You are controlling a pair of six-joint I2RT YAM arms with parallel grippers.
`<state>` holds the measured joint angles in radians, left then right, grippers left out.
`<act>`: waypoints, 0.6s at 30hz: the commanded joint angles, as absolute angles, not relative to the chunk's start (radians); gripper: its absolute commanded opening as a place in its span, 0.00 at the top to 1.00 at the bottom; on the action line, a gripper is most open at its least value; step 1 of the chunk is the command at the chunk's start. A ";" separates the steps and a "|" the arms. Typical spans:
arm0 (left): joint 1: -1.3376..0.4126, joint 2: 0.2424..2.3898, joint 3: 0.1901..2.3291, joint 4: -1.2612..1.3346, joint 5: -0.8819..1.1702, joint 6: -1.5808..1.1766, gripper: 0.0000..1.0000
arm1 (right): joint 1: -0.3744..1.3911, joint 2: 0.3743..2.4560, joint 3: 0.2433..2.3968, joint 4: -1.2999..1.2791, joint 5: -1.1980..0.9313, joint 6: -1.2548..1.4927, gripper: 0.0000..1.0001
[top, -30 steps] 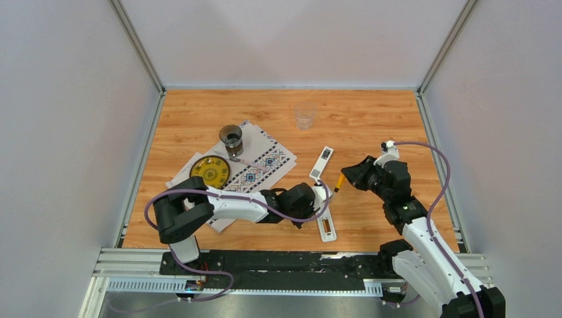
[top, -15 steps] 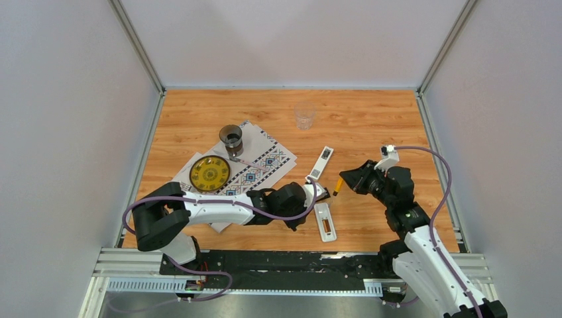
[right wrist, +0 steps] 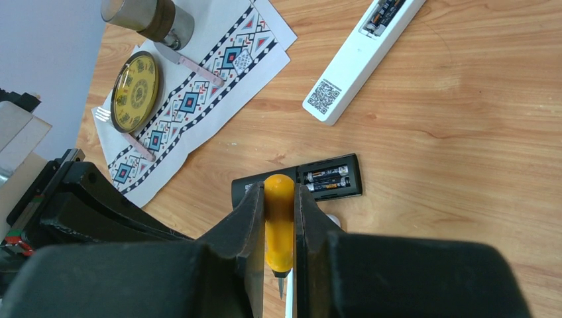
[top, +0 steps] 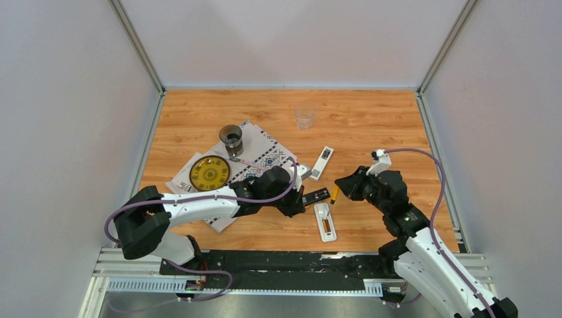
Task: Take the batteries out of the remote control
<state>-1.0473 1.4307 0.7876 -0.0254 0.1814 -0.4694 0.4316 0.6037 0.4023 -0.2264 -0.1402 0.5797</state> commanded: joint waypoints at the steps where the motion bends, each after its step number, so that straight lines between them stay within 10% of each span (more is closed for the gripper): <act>1: -1.019 1.388 0.762 0.087 0.255 -0.538 1.00 | 0.459 0.636 0.486 -0.200 -0.089 0.570 1.00; 18: -1.005 1.574 0.749 0.276 0.371 -0.701 1.00 | 0.476 0.422 0.425 -0.319 0.117 0.557 1.00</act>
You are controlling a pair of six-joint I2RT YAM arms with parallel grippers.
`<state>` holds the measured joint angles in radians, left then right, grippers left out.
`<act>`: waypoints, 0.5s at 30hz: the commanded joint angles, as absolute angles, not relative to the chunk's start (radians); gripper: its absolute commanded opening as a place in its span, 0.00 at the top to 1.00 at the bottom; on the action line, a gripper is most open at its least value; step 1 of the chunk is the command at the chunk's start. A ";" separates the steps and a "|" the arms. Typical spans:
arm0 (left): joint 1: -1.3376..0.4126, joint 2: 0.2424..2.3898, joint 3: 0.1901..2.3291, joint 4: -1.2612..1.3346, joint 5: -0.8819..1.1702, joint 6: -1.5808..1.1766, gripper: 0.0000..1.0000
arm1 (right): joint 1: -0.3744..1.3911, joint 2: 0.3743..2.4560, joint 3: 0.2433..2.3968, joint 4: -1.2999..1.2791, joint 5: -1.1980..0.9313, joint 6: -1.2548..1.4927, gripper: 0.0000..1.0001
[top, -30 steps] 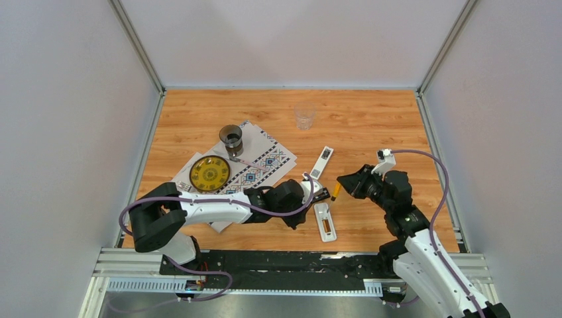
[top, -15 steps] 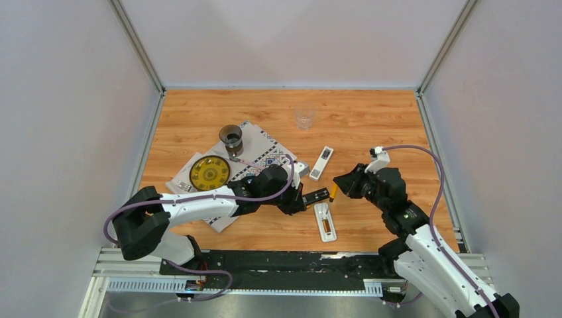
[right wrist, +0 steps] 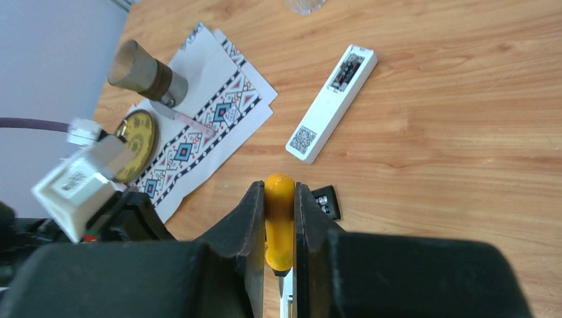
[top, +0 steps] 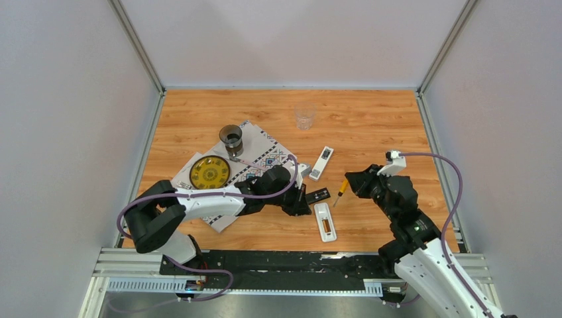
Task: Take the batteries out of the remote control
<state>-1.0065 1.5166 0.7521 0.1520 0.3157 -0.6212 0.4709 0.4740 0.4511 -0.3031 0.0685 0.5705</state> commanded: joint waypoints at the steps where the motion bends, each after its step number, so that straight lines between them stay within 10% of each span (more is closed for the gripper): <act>1: -1.005 1.589 0.750 0.291 0.391 -0.710 1.00 | 0.477 0.420 0.420 -0.325 0.100 0.558 1.00; 15: -1.006 1.666 0.775 0.273 0.376 -0.732 1.00 | 0.577 0.541 0.357 -0.239 0.075 0.612 1.00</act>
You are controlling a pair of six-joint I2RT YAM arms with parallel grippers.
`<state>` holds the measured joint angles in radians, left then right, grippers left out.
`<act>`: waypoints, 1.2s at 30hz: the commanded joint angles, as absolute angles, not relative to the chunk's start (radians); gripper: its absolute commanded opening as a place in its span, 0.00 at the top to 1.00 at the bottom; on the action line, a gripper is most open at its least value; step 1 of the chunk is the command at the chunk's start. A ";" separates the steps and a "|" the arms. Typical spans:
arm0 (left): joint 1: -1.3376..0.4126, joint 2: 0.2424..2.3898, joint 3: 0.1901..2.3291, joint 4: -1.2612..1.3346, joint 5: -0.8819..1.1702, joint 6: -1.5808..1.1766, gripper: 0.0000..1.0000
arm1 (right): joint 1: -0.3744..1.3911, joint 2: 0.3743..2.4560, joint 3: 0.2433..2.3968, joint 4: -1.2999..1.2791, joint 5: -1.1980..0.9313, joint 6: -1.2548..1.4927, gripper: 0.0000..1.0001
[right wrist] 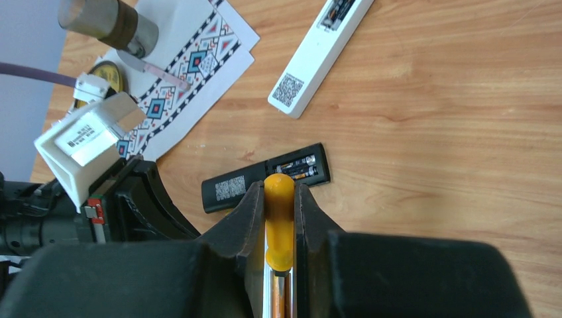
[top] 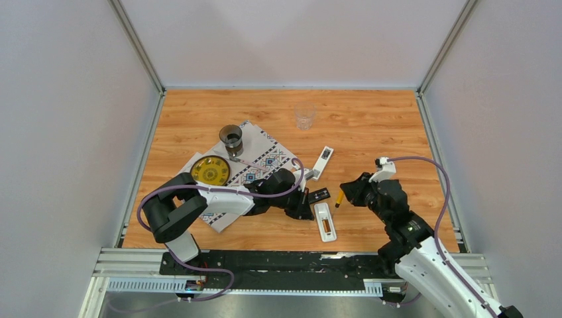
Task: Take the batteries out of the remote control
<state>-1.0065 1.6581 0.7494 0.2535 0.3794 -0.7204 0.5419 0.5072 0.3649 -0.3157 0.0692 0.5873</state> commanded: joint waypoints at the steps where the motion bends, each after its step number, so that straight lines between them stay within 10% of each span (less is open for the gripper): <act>1: -1.006 1.669 0.773 0.273 0.376 -0.732 1.00 | 0.583 0.551 0.353 -0.235 0.077 0.617 1.00; 36: -1.049 1.781 0.810 0.281 0.388 -0.767 1.00 | 0.676 0.741 0.284 -0.083 0.149 0.798 1.00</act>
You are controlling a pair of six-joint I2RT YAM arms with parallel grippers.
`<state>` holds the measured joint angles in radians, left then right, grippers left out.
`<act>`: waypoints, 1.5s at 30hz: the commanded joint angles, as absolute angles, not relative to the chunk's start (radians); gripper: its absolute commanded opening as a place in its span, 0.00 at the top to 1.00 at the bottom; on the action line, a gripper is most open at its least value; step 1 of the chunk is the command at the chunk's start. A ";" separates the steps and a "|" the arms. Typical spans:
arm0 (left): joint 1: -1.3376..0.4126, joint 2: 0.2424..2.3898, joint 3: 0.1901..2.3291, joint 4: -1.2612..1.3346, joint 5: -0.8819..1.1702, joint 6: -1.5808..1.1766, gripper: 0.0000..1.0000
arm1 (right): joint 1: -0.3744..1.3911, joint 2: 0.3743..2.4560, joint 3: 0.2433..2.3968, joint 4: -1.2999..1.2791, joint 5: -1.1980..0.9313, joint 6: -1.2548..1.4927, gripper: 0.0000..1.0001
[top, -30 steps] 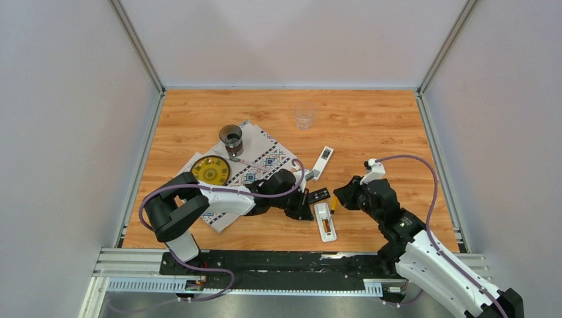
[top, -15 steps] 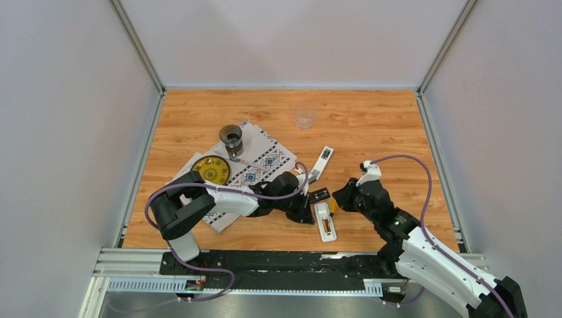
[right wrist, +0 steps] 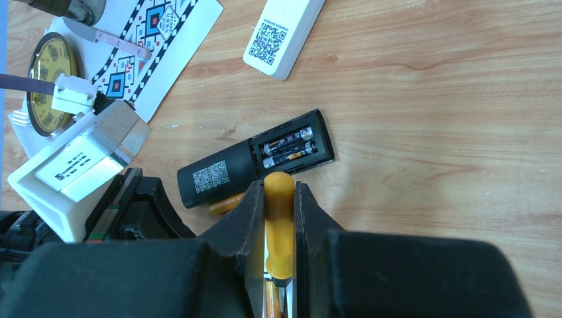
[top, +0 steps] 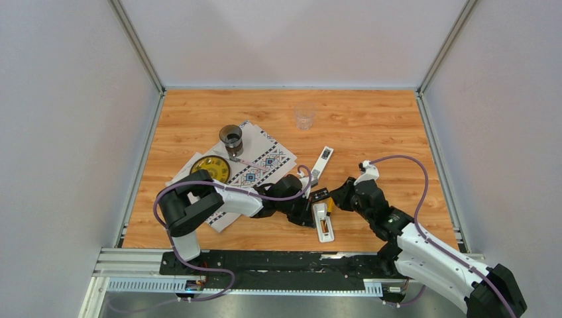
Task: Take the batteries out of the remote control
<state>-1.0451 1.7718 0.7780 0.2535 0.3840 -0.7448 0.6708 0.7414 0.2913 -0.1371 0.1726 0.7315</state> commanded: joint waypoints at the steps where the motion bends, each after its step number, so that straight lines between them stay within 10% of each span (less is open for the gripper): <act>1: -1.049 1.782 0.808 0.279 0.388 -0.769 1.00 | 0.676 0.736 0.282 -0.081 0.149 0.804 1.00; 45: -1.052 1.792 0.792 0.314 0.397 -0.781 1.00 | 0.672 0.802 0.233 -0.009 0.158 0.916 1.00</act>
